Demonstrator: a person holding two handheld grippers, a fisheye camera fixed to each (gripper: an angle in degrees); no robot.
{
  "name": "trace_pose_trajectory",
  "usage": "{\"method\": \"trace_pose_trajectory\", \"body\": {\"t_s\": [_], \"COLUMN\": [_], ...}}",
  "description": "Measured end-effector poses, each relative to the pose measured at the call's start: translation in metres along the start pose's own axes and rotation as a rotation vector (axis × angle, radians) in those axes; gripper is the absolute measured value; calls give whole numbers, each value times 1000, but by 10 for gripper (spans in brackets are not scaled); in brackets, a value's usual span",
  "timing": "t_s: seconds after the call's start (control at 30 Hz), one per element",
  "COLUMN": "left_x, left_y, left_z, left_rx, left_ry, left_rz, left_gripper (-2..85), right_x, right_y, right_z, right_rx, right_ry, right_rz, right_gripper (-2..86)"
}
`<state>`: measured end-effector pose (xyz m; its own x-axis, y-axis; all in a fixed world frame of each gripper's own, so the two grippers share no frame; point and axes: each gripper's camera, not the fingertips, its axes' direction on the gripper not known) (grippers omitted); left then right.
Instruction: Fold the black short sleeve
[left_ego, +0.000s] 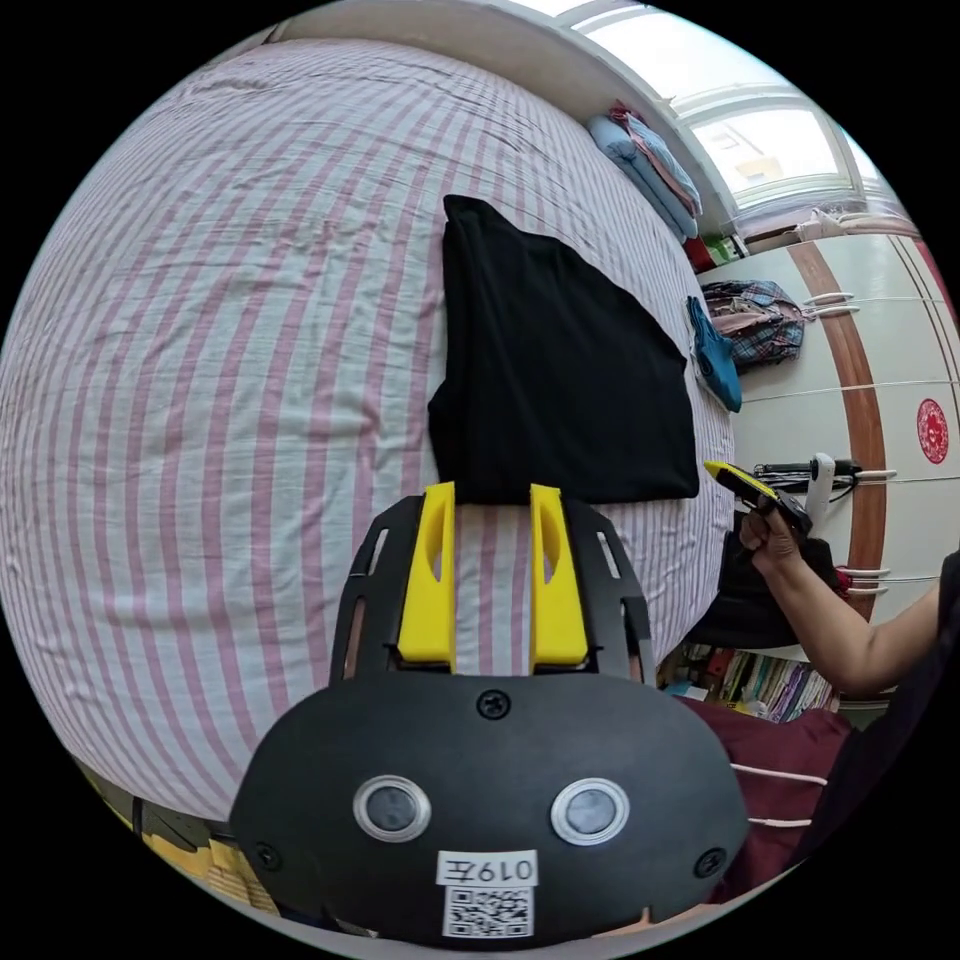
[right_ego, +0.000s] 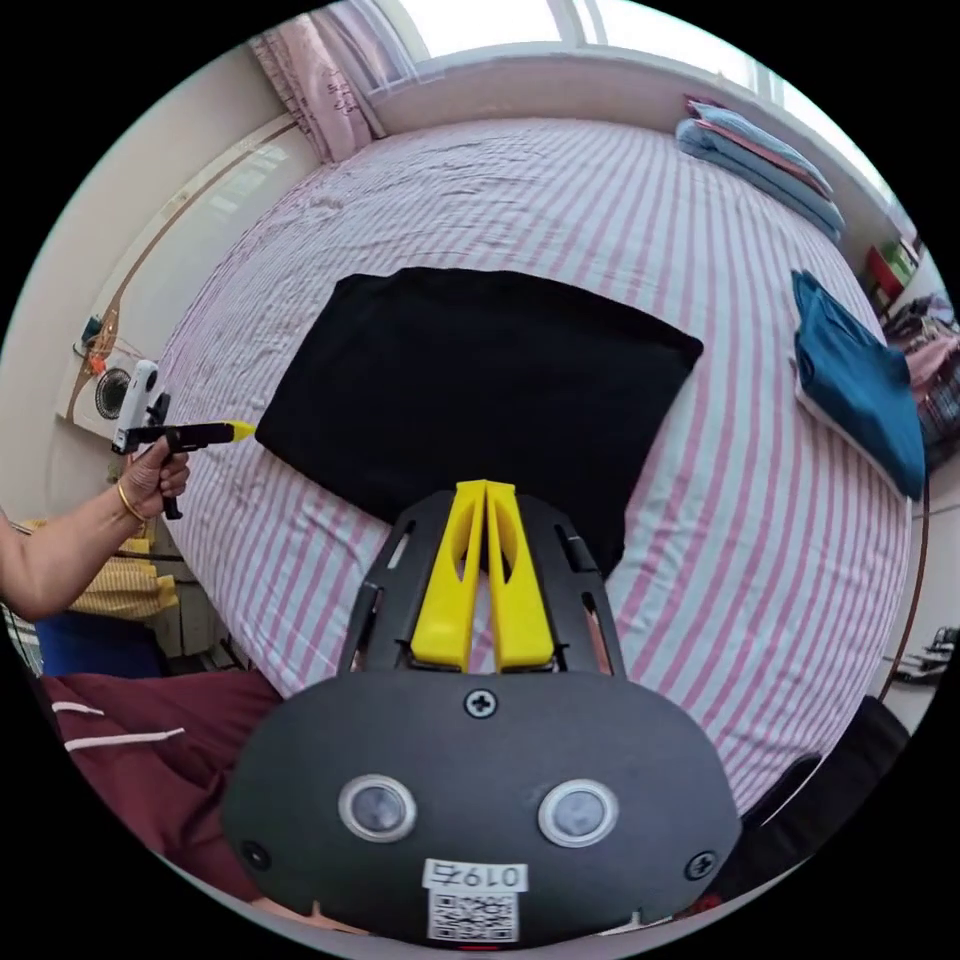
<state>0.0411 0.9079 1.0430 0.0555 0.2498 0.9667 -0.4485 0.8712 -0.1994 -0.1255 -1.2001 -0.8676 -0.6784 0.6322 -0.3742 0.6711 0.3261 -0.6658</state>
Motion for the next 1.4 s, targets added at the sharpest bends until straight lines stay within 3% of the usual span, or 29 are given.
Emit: {"method": "trace_pose_trajectory", "body": {"t_s": [0.2, 0.43, 0.73, 0.9, 1.07, 1.4], "left_x": [-15, -60, -91, -120, -128, -138], "left_y": [31, 73, 116, 150, 182, 213], "left_z": [7, 12, 12, 20, 33, 48], "left_rx": [-44, 51, 133, 224, 259, 396], "left_ry": [80, 314, 485, 727, 764, 778], "left_rz": [47, -161, -313, -486, -586, -700], "left_gripper": [185, 206, 241, 232, 215, 126], "right_x": [83, 151, 198, 215, 216, 210], "right_y": [110, 196, 298, 357, 400, 471], "right_z": [12, 59, 112, 134, 157, 220], "right_rx": [-10, 64, 231, 308, 312, 544], "right_ry": [-8, -213, -457, -571, -617, -803], "right_rz": [188, 390, 681, 836, 898, 1070], "right_gripper": [67, 95, 120, 110, 107, 78]}}
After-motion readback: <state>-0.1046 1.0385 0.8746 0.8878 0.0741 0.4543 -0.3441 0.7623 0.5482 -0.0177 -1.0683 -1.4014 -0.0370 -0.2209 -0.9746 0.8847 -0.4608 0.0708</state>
